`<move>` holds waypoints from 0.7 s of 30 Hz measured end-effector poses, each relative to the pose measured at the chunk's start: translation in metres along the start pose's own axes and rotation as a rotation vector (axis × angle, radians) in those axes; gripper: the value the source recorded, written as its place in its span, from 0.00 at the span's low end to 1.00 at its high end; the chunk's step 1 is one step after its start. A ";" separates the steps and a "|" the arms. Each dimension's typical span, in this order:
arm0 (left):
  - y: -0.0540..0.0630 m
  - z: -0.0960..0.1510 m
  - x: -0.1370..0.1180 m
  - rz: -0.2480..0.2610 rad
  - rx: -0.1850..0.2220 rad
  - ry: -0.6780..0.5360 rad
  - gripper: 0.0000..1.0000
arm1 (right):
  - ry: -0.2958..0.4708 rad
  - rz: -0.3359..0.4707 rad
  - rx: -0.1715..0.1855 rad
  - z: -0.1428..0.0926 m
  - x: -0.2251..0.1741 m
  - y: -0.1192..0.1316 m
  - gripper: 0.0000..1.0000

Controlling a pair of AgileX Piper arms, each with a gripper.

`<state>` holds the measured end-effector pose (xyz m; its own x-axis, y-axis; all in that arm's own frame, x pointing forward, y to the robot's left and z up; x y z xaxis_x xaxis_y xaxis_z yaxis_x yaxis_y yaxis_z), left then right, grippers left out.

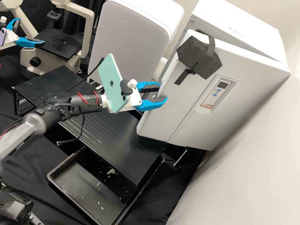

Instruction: Open the incubator door

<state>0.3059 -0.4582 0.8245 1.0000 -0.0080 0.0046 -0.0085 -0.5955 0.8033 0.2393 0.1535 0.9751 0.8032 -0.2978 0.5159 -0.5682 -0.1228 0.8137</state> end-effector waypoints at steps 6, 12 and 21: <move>0.000 0.000 0.000 0.000 0.000 0.000 1.00 | -0.031 0.045 0.060 0.003 -0.009 0.015 0.00; 0.000 0.000 0.000 0.000 0.000 0.000 1.00 | -0.065 0.107 0.074 0.008 -0.014 0.028 0.00; 0.000 0.000 0.000 0.000 0.000 0.000 1.00 | -0.164 0.348 0.065 0.020 -0.015 0.056 1.00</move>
<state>0.3059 -0.4582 0.8245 1.0000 -0.0080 0.0046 -0.0085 -0.5955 0.8033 0.1917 0.1324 1.0076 0.5238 -0.4792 0.7043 -0.8162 -0.0456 0.5760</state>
